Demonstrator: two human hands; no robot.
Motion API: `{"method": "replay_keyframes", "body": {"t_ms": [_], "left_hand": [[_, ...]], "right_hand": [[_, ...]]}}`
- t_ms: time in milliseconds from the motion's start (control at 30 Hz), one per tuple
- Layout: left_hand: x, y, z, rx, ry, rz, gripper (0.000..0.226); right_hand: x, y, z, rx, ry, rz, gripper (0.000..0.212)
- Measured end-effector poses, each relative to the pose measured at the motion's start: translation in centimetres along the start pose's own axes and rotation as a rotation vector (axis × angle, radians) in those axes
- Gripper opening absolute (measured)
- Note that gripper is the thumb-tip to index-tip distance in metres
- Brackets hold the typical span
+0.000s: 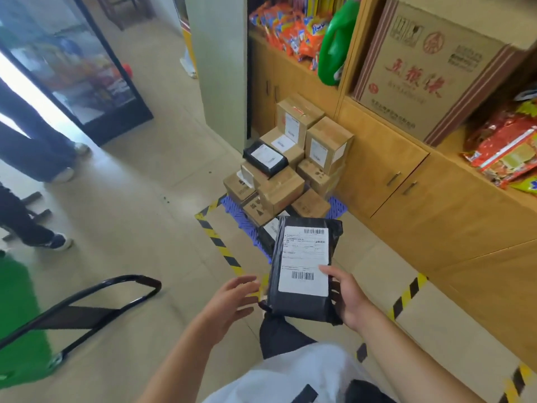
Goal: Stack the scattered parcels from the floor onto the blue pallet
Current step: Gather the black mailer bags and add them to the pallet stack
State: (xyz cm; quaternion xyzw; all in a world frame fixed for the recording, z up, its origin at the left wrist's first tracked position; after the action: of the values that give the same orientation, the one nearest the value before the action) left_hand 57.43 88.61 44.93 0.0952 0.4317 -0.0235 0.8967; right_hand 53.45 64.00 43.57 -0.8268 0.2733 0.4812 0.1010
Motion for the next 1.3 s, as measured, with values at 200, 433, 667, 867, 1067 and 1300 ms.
{"method": "replay_keyframes", "body": {"t_ms": [200,433,667,867,1067,1300], "left_hand": [[7.7,8.0,10.1,0.028,-0.026,0.217,0.02],[14.0,9.8,18.0,0.013,-0.006,0.148,0.018],[23.1,8.9,24.4,0.187,0.07,0.01,0.018],[34.7,11.0,32.1,0.416,0.031,-0.039,0.011],[44.9,8.3,33.8,0.543,0.066,-0.067,0.014],[49.8,7.5,25.9,0.653,0.169,-0.082,0.017]], "right_hand": [[4.5,-7.7,-6.9,0.079,-0.068,0.035,0.03],[8.6,-13.7,-13.3,0.12,-0.097,0.063,0.033],[12.8,-16.7,-14.2,0.268,-0.198,0.237,0.034],[13.2,-20.5,-11.1,0.513,-0.336,0.523,0.03],[15.1,-26.8,-5.6,0.576,-0.496,0.721,0.038],[18.7,-30.3,0.3,0.503,-0.583,0.742,0.035]]}}
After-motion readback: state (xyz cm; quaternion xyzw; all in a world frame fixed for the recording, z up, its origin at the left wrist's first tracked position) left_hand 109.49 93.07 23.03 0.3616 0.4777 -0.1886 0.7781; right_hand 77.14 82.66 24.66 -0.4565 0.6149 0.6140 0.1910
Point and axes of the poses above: each hand's wrist, its own x-axis towards the middle knuckle, its own y-axis out of the back of the hand, z = x × y, the point moved 5 cm from there along x, towards the middle knuckle, and after that the axes turned 15 degrees about z, right-handed, at the moved point
